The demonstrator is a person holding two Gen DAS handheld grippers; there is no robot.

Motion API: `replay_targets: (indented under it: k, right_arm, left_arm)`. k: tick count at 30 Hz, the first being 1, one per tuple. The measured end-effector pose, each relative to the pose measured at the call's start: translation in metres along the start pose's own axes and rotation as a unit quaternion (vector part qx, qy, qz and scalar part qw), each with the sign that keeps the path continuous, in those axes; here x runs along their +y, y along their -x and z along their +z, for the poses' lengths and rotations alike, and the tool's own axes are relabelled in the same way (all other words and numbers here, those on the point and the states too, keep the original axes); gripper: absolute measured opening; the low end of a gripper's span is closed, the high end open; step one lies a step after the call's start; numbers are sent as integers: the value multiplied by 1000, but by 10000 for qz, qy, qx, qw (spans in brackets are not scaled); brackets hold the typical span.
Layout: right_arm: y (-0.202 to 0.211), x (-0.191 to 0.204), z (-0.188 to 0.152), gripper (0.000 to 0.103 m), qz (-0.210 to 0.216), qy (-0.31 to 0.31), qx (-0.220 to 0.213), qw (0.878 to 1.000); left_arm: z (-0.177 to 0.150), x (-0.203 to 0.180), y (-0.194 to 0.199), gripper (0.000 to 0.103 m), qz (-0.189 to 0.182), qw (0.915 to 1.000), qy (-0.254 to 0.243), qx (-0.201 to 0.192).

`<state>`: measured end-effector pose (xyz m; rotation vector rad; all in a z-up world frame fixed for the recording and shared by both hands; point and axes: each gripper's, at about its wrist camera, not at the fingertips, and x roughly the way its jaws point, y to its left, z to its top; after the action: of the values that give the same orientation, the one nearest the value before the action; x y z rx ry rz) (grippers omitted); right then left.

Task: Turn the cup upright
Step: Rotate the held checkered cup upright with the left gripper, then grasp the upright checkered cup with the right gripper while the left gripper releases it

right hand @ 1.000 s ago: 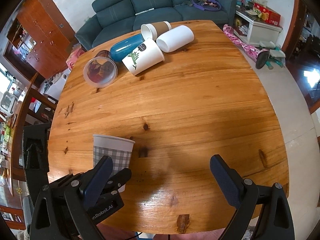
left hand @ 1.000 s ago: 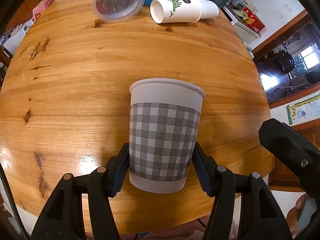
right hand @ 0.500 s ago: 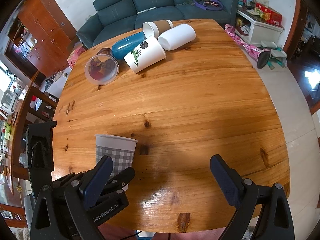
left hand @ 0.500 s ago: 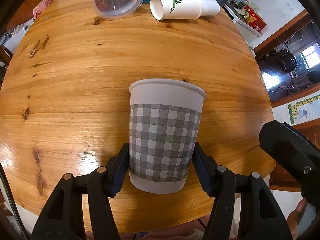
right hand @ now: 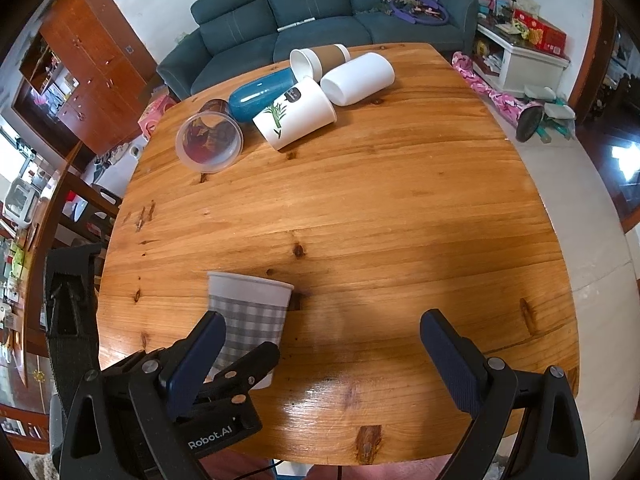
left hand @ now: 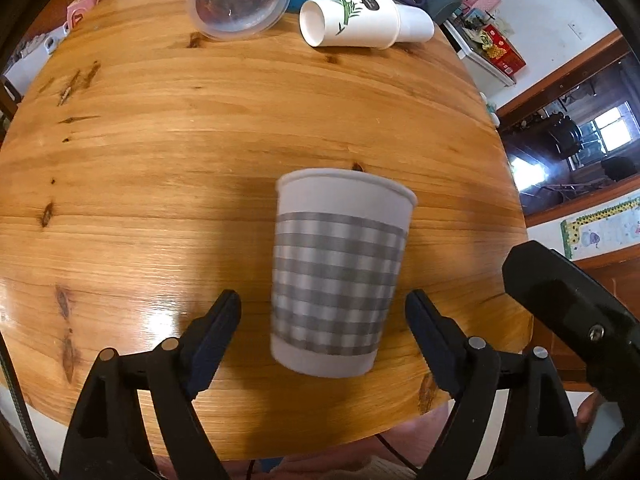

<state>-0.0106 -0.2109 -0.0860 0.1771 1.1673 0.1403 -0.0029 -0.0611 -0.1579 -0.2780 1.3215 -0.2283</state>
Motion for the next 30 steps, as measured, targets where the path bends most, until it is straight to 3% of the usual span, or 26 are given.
replay_targets:
  k: [10, 20, 30]
  right_arm:
    - [-8, 6, 4, 98, 73, 118, 164, 9998]
    - [-53, 19, 9, 98, 617, 7, 1010, 9930]
    - [-74, 22, 9, 98, 695, -100, 1318, 9888]
  left_arm:
    - [-3, 4, 8, 87, 182, 9997, -133, 36]
    - [-7, 11, 12, 87, 27, 9998, -166, 117]
    - [-14, 26, 21, 87, -104, 9999, 35, 106]
